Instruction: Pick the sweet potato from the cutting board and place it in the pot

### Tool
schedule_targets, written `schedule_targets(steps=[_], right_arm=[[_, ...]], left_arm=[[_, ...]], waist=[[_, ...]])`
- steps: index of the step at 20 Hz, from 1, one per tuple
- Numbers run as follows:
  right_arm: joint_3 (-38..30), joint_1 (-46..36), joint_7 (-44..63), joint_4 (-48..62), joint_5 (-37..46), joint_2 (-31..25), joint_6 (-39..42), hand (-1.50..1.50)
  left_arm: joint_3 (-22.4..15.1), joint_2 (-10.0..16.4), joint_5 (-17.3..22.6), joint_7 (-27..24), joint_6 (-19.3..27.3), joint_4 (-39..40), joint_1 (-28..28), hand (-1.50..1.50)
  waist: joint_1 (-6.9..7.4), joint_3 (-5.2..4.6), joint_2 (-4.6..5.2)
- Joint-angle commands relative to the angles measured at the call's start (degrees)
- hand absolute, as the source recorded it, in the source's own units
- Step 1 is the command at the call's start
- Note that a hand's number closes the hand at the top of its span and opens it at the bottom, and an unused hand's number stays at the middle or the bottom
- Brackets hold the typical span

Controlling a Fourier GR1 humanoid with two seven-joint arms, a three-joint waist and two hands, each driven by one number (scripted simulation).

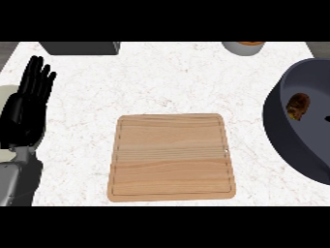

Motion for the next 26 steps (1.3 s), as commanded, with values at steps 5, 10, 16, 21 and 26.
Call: schedule_targets(steps=[5, 10, 16, 21, 26], right_arm=[[-11.08, 1.65, -4.92, 5.03, -12.77, -6.33, 5.59, -1.50], [-16.10, 1.69, -11.46, 15.65, -18.18, -13.06, 10.97, -1.50], [-19.43, 4.93, -19.57, 26.38, -20.47, -20.36, 14.82, -1.50], [-19.27, 4.99, -26.77, 37.10, -21.03, -25.10, 18.25, -1.50], [-19.02, 6.93, -30.04, 42.38, -20.97, -29.25, 20.25, -1.50]], left_arm=[[-2.74, -3.33, -2.48, 0.68, 2.94, -1.86, -0.09, 0.00], [-0.10, -1.18, -1.24, -0.41, 0.81, 3.99, -4.23, 0.00], [0.19, -0.04, -1.47, 4.39, 1.68, 1.58, -6.60, 0.00], [-1.94, -3.13, -1.84, -1.05, 0.09, 0.11, 1.09, 0.00], [0.77, -0.34, 0.01, 1.24, -1.30, -1.20, -0.82, 0.00]], waist=[[0.19, 0.36, 0.21], [0.21, 0.39, 0.49], [0.34, 0.46, 0.48], [1.06, 0.51, 0.58], [1.08, 0.54, 0.52]])
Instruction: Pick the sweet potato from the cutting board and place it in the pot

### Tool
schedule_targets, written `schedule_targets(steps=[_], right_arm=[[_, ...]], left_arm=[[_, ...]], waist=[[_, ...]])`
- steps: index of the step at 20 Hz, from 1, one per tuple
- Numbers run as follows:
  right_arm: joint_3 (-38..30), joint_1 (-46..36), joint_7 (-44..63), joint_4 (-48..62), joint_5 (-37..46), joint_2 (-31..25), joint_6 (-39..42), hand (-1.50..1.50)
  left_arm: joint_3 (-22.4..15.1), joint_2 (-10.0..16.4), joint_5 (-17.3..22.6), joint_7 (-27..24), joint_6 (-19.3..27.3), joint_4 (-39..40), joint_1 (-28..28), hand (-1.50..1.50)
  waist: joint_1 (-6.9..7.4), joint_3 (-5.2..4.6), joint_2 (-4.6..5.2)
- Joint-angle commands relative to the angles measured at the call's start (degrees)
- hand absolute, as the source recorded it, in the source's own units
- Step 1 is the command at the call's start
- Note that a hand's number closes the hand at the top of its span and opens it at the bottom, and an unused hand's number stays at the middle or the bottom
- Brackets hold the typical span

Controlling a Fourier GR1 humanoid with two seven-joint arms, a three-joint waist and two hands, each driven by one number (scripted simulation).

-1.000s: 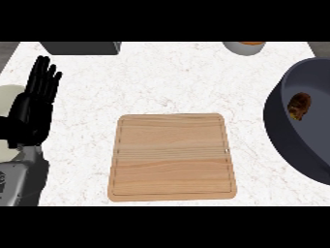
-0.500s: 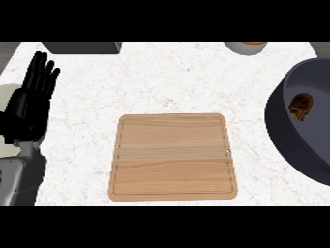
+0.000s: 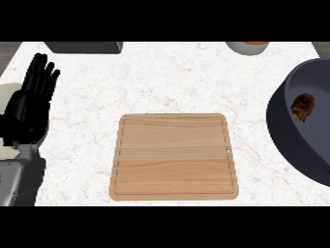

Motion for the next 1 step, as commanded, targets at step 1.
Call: schedule_targets(steps=[1], right_arm=[[-0.65, 3.36, -5.23, 5.04, -0.17, -3.08, 2.18, -1.50]], left_arm=[[1.56, 0.92, 1.21, 1.83, -0.06, 0.06, -2.21, 0.00]], waist=[[-0.11, 0.10, 0.06]])
